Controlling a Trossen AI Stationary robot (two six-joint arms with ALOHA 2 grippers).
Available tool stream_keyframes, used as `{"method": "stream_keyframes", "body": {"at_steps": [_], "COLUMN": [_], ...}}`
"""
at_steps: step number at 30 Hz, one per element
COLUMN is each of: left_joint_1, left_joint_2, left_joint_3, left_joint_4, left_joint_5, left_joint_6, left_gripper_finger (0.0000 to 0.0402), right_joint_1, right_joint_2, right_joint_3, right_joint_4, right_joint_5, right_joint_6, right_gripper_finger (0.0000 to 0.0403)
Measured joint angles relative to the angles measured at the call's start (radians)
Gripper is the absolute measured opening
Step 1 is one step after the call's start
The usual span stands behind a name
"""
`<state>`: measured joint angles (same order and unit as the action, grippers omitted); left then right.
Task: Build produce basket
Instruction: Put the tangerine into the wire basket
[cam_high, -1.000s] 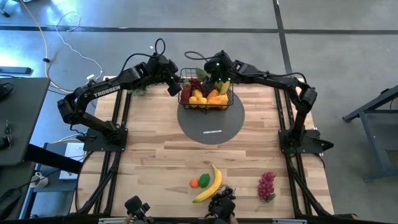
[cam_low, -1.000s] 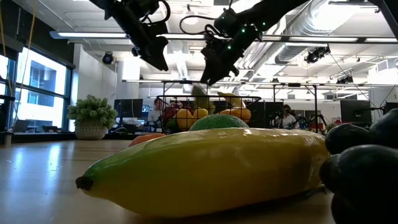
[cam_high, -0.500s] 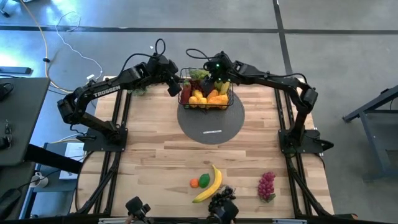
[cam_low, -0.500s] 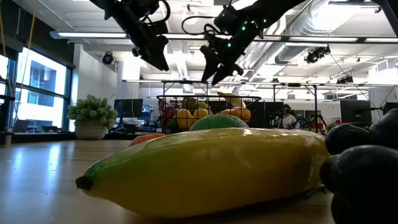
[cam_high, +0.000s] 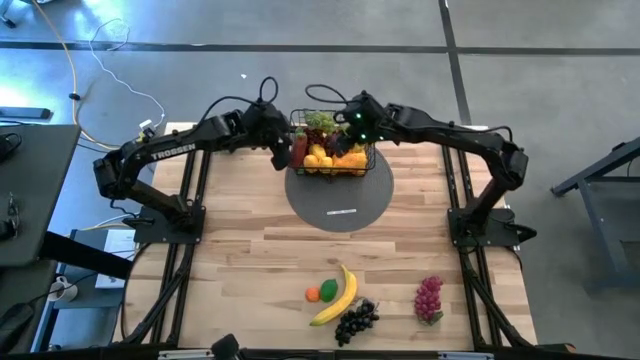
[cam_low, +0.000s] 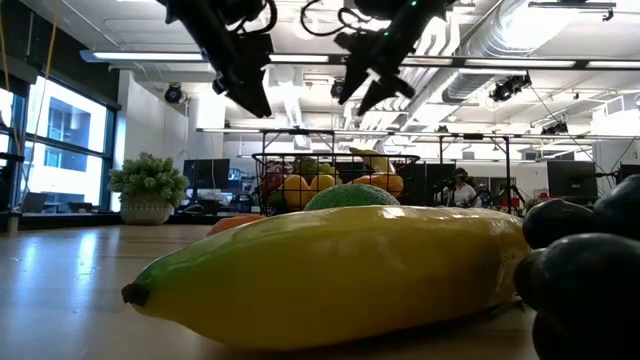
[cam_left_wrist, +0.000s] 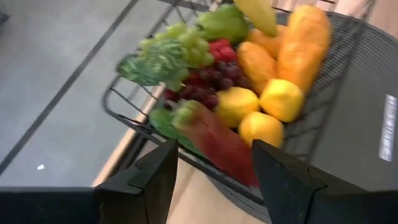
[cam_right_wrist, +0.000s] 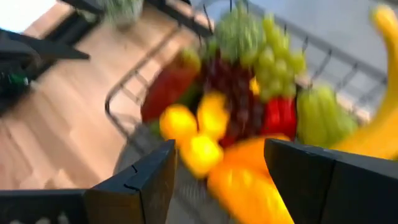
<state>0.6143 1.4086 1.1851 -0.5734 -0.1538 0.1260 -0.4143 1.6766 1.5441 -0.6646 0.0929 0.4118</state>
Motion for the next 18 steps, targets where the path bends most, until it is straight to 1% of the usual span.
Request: {"method": "stream_keyframes", "body": {"at_steps": [3,6,12,15,18], "left_joint_1": [-0.037,-0.076,-0.154,-0.194,-0.239], "left_joint_2": [0.0,0.0,0.0,0.0,0.0], "left_joint_3": [0.0,0.0,0.0,0.0,0.0], "left_joint_4": [-0.025,-0.037,-0.037,-0.037,-0.04], "left_joint_5": [0.027,0.052,0.057,0.057,0.057], "left_joint_6": [-0.016,-0.04,-0.062,-0.127,-0.227], "left_gripper_finger": [0.0195,0.0195,0.0195,0.0195,0.0195], "right_joint_1": [0.027,0.061,0.138,0.172,0.197], "right_joint_2": [-0.025,-0.042,-0.049,-0.049,-0.049], "right_joint_3": [0.0,0.0,0.0,-0.001,-0.001], "right_joint_4": [-0.097,-0.158,-0.25,-0.285,-0.304], "right_joint_5": [0.0,0.004,0.004,0.004,0.023], "right_joint_6": [0.054,0.087,0.112,0.113,0.135], "right_gripper_finger": [0.0225,0.0225,0.0225,0.0225,0.0225]}}
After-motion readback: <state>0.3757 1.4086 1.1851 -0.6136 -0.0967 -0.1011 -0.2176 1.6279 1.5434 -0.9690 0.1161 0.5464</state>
